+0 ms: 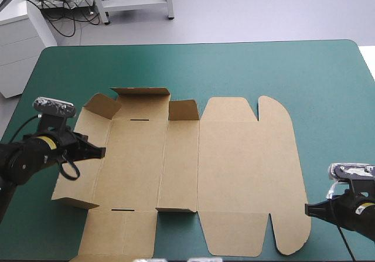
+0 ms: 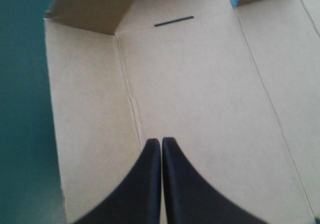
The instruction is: Fold the box
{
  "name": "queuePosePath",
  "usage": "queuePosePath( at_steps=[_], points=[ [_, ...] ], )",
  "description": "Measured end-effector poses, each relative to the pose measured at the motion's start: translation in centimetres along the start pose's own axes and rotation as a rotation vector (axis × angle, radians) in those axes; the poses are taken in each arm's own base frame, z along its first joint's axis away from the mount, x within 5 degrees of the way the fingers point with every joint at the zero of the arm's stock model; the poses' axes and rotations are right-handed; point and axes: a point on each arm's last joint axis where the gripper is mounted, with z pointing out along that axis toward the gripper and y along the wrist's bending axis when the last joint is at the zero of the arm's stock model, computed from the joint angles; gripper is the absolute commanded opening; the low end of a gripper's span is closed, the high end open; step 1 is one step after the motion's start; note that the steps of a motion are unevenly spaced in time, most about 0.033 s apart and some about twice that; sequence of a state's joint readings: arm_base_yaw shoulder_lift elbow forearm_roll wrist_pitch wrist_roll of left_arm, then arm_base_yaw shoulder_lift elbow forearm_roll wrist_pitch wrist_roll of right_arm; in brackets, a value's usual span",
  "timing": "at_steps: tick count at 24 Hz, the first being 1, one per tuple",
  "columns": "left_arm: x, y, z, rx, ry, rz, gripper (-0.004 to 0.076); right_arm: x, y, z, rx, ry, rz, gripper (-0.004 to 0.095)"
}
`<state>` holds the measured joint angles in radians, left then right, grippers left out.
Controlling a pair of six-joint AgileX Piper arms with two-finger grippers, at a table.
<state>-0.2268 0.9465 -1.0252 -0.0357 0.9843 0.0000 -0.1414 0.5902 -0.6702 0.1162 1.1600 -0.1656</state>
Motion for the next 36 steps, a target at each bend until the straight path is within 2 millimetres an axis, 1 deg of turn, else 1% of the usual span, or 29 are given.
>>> queuePosePath(
  at_steps=[3, 5, 7, 9, 12, 15, 19, 21, 23, 24, 25, 27, 28, 29, 30, 31, 33, 36],
  points=[
    [-1.9, 1.8, 0.8, -0.043, -0.002, -0.06, 0.0013, 0.0, 0.0, 0.0, -0.002, 0.0, 0.0, -0.002],
    [-2.6, 3.3, 1.1, -0.062, 0.007, -0.101, 0.0013, 0.0, 0.0, 0.0, -0.004, 0.0, 0.0, -0.002],
    [-3.1, 5.4, 1.1, -0.085, 0.017, -0.156, 0.0013, 0.0, 0.0, 0.0, -0.005, 0.0, -0.002, -0.002],
    [-3.2, 7.6, 1.0, -0.105, 0.036, -0.207, 0.0013, 0.0, 0.1, 0.0, -0.006, -0.001, -0.001, -0.002],
    [-2.7, 11.1, 0.2, -0.122, 0.029, -0.337, 0.0013, 0.0, 0.1, 0.0, -0.006, -0.004, -0.011, -0.002],
    [-1.5, 13.4, -0.1, -0.091, 0.053, -0.431, 0.0013, 0.0, 0.0, 0.0, -0.005, -0.005, -0.024, -0.002],
    [-0.1, 15.6, -0.9, -0.094, 0.067, -0.524, 0.0013, 0.0, 0.0, 0.0, -0.006, -0.005, -0.037, -0.002],
    [0.0, 15.7, -1.0, -0.093, 0.065, -0.525, 0.0013, 0.0, 0.0, 0.0, -0.005, -0.006, -0.039, -0.002],
    [0.0, 15.7, -1.0, -0.091, 0.066, -0.522, 0.0038, 0.0, 0.0, 0.0, -0.005, -0.007, -0.04, -0.002],
    [0.0, 15.7, -1.0, -0.091, 0.066, -0.522, 0.0102, 0.0, 0.0, 0.0, -0.005, -0.007, -0.043, -0.002],
    [0.1, 15.7, -1.0, -0.096, 0.072, -0.518, 0.0139, 0.0, 0.0, 0.0, -0.005, -0.007, -0.045, -0.002],
    [0.3, 15.8, -1.0, -0.114, 0.091, -0.508, 0.038, -0.1, 0.0, 0.0, -0.005, -0.007, -0.047, -0.002],
    [0.2, 15.7, -0.9, -0.115, 0.099, -0.498, 0.0456, -0.1, 0.0, 0.0, -0.005, -0.007, -0.047, -0.002],
    [0.2, 15.6, -0.8, -0.112, 0.103, -0.489, 0.0567, -0.1, 0.0, 0.0, -0.005, -0.007, -0.047, -0.002],
    [0.0, 15.3, -0.6, -0.11, 0.117, -0.467, 0.0603, -0.1, 0.0, 0.0, -0.005, -0.007, -0.048, -0.002],
    [0.0, 15.2, -0.5, -0.113, 0.127, -0.452, 0.0617, -0.1, 0.1, 0.0, -0.006, -0.008, -0.05, -0.002],
    [0.0, 15.1, -0.2, -0.124, 0.132, -0.432, 0.0615, -0.1, 0.1, 0.0, -0.006, -0.008, -0.052, -0.002],
    [0.3, 15.0, 0.2, -0.104, 0.134, -0.45, 0.0615, -0.1, 0.1, 0.0, -0.007, -0.008, -0.054, -0.002]
  ],
)
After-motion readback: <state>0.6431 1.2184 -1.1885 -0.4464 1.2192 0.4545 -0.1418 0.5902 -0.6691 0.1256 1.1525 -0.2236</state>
